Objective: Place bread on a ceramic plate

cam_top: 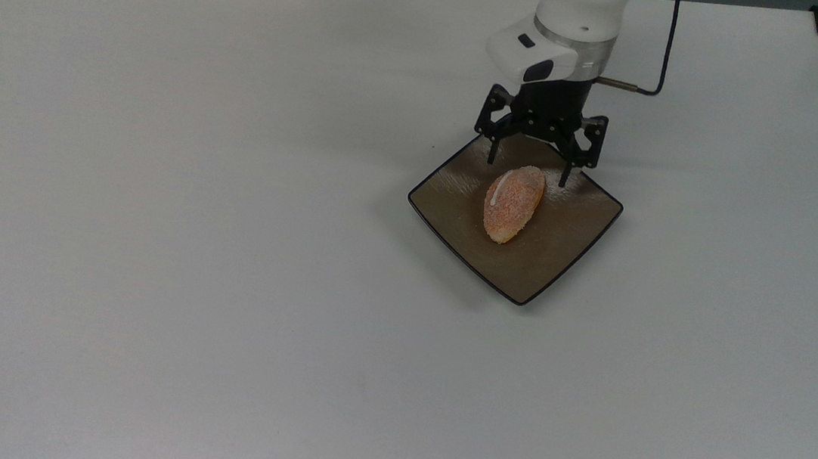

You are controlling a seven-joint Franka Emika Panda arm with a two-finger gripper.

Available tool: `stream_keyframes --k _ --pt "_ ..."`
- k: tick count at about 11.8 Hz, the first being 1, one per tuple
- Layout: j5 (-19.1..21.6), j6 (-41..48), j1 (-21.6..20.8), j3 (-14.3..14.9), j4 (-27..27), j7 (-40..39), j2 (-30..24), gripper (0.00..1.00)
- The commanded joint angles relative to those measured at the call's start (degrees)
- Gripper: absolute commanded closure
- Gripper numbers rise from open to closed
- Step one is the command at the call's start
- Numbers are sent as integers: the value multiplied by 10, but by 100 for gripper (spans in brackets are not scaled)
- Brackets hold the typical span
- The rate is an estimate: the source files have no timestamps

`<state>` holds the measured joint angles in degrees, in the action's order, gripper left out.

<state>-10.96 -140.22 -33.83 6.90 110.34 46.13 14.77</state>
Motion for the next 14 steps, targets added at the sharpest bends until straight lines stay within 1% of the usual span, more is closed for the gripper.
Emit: stream_keyframes --k 1,3,5,6,7,8,9,10,11,12,14 --pt "72 138 23 -8 1 -158 -69 0" --pt "92 228 43 -8 1 -236 -107 0" --pt "93 299 62 -8 0 -309 -131 0" --pt "94 330 73 -8 -19 -327 -132 0" --pt "96 357 92 -13 -41 -330 -131 0" --pt "98 364 117 -31 -59 -325 -129 0" --pt "101 367 156 -52 -69 -324 -128 0" --pt "102 366 184 -75 -74 -323 -128 0" --pt "102 368 209 -80 -80 -321 -127 0" --pt "102 366 215 -81 -81 -311 -127 0" --pt "102 361 245 -81 -81 -314 -131 0"
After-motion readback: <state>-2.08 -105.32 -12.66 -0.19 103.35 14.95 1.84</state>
